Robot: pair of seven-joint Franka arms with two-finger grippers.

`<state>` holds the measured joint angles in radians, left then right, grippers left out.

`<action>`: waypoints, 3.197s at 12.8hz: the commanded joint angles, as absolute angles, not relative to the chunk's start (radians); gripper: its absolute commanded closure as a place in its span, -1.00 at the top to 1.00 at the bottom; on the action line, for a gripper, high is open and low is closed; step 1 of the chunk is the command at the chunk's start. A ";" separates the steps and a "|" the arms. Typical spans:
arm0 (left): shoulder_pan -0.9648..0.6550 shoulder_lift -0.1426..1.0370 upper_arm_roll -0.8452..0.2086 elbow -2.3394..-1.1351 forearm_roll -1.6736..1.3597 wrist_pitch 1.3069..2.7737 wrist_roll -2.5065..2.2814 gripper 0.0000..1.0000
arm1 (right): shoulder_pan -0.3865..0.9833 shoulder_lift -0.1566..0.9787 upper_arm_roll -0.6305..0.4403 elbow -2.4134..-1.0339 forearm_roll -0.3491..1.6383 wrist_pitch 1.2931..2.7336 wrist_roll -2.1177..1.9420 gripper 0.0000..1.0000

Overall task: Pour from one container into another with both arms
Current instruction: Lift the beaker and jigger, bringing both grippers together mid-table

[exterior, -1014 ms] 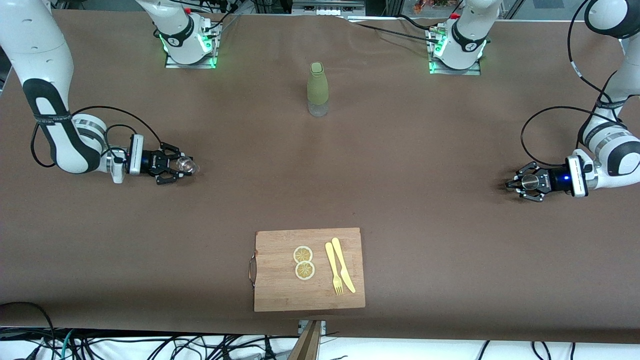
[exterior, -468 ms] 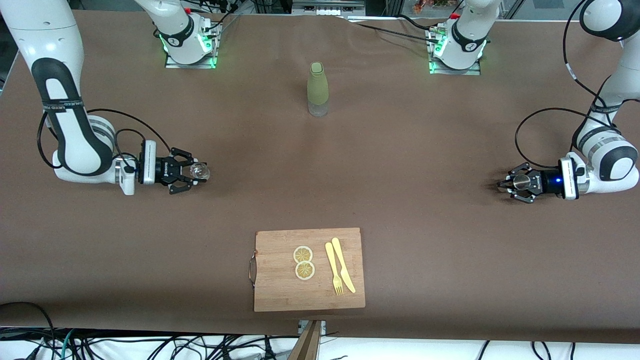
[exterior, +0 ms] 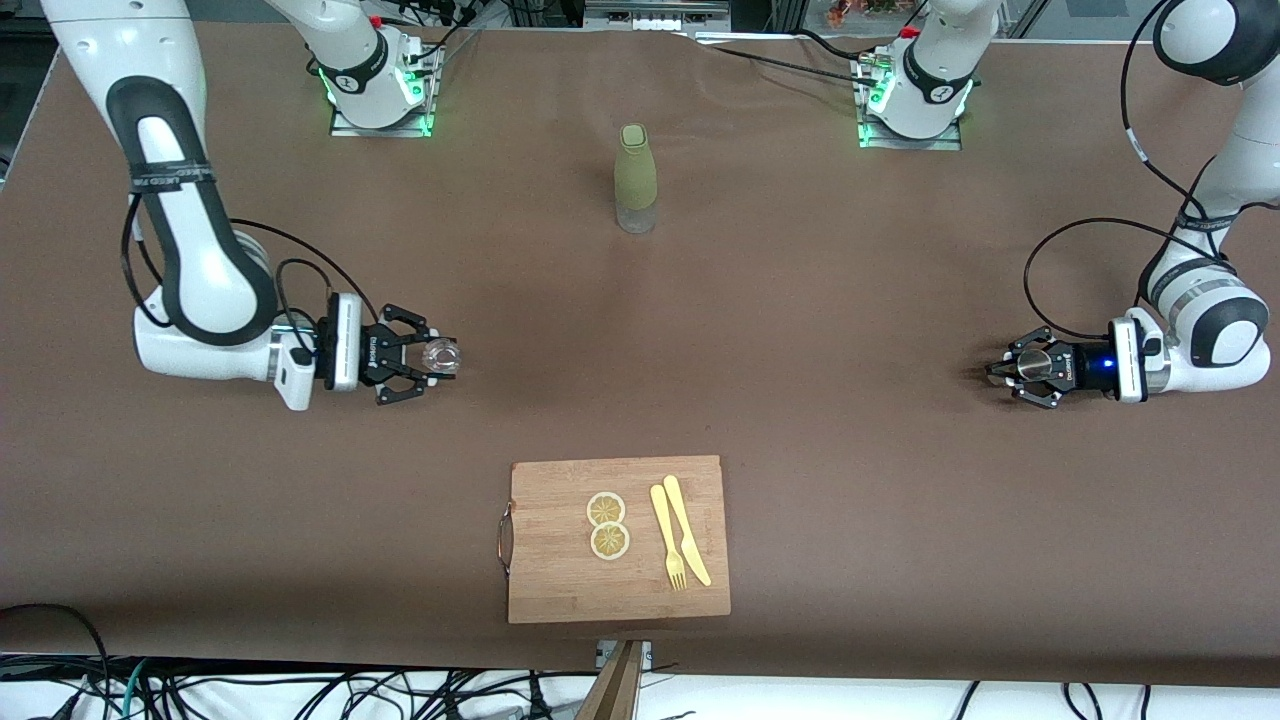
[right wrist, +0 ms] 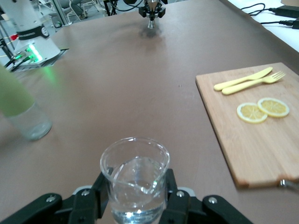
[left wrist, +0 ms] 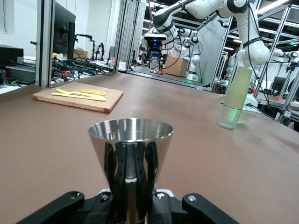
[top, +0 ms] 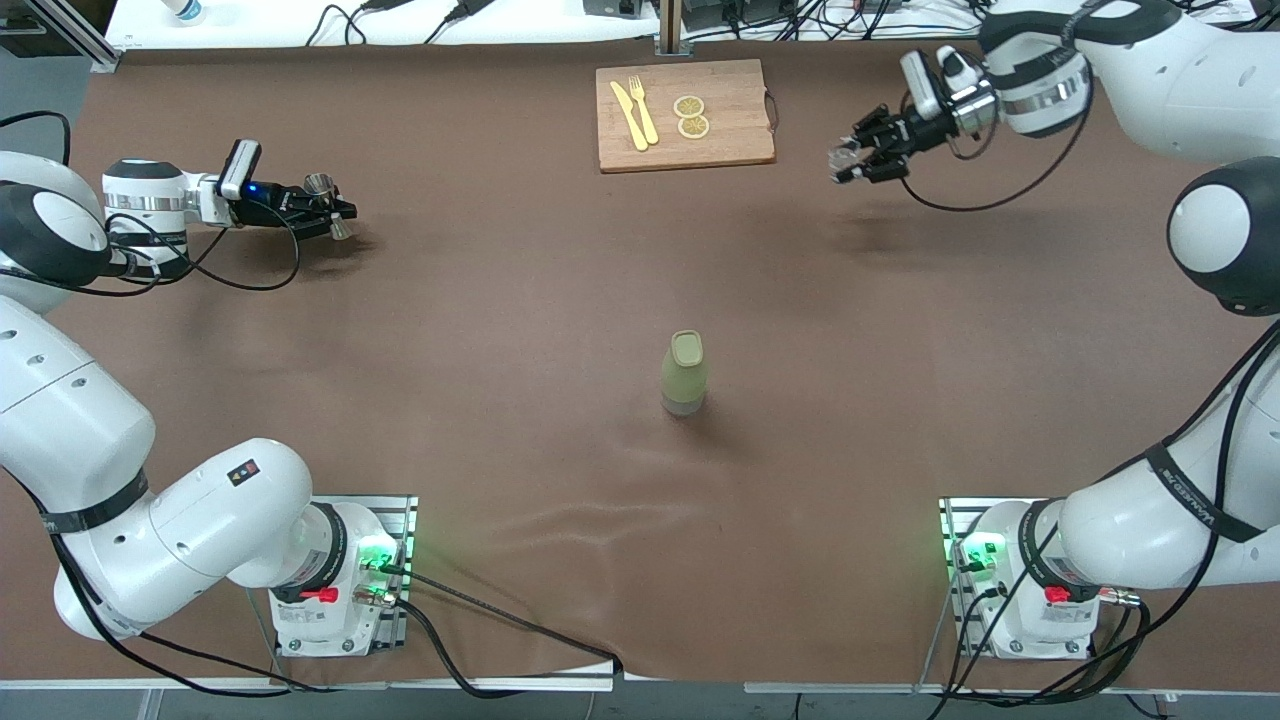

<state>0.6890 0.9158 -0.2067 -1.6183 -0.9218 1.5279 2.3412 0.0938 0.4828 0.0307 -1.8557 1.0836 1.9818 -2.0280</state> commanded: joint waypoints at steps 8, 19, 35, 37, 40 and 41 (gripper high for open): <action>0.614 0.904 -0.179 -1.603 -0.908 1.442 2.263 -1.00 | 0.346 0.479 0.032 -1.769 1.066 2.279 -1.657 -0.41; 0.522 0.884 -0.192 -1.601 -0.957 1.442 2.365 -1.00 | 0.615 0.590 0.029 -1.589 0.763 2.537 -1.079 -0.41; 0.181 0.884 -0.192 -1.621 -1.227 1.715 2.375 -1.00 | 0.920 0.684 -0.144 -1.486 0.465 2.586 -0.605 -0.41; 0.138 0.887 -0.192 -1.634 -1.277 1.735 2.413 -1.00 | 0.928 0.686 -0.152 -1.471 0.398 2.586 -0.527 -0.41; 0.071 0.902 -0.192 -1.640 -1.359 1.782 2.460 -1.00 | 0.920 0.735 -0.173 -1.404 0.331 2.579 -0.442 -0.41; 0.051 0.900 -0.192 -1.638 -1.368 1.808 2.459 -1.00 | 0.923 0.751 -0.193 -1.385 0.331 2.579 -0.437 -0.41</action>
<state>0.0923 0.9065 -0.2051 -1.6249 -1.3166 1.7701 2.3962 0.9148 0.6904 -0.1527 -1.4646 0.3544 2.5819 -0.4790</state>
